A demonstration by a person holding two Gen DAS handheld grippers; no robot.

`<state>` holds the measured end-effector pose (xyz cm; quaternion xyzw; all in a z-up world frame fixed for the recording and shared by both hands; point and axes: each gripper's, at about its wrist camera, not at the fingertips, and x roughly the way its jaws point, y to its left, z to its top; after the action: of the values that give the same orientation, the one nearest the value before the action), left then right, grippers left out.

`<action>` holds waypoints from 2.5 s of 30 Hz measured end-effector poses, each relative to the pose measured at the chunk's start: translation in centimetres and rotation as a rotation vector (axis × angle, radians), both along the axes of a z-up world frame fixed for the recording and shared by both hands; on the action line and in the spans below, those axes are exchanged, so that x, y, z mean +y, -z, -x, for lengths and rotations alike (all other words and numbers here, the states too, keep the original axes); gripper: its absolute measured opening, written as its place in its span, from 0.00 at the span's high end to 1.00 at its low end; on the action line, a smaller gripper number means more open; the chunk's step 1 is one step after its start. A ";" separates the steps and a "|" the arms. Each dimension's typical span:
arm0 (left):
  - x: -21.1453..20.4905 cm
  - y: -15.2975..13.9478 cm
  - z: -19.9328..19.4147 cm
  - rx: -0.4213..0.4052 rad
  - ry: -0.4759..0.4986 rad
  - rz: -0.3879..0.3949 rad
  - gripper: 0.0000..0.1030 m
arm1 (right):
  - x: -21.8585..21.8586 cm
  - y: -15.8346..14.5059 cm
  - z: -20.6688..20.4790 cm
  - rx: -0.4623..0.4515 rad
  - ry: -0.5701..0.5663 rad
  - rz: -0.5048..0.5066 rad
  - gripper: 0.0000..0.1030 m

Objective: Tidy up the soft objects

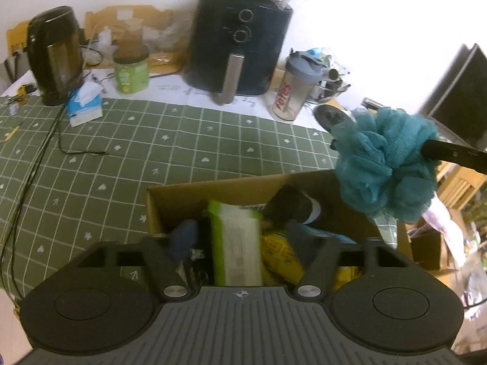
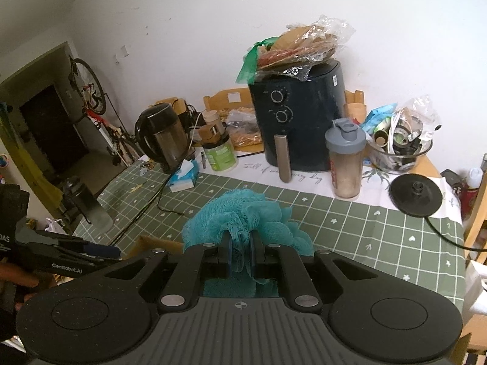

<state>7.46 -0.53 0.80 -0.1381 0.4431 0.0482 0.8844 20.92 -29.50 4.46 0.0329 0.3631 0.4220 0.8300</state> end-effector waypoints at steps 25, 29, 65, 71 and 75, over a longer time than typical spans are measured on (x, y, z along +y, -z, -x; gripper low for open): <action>-1.6 -1.1 6.0 -0.029 -0.137 -0.041 0.22 | 4.0 0.3 4.1 0.048 -0.136 0.047 0.01; -2.0 -1.7 6.5 -0.042 -0.151 -0.075 0.15 | 4.4 0.7 5.4 0.034 -0.114 0.120 0.00; -4.9 1.9 6.8 0.224 -0.129 -0.200 0.00 | 5.8 8.1 10.1 0.156 -0.050 0.558 0.00; -5.0 1.9 6.8 0.231 -0.134 -0.197 0.00 | 5.7 8.2 10.1 0.164 -0.047 0.558 0.00; -5.0 1.9 6.7 0.232 -0.134 -0.195 0.00 | 5.7 8.2 10.1 0.161 -0.053 0.559 0.00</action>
<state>0.73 -5.56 -1.13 -0.0745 0.5252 0.1657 0.8313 10.82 -23.76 -3.70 -0.1733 0.5308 0.3233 0.7640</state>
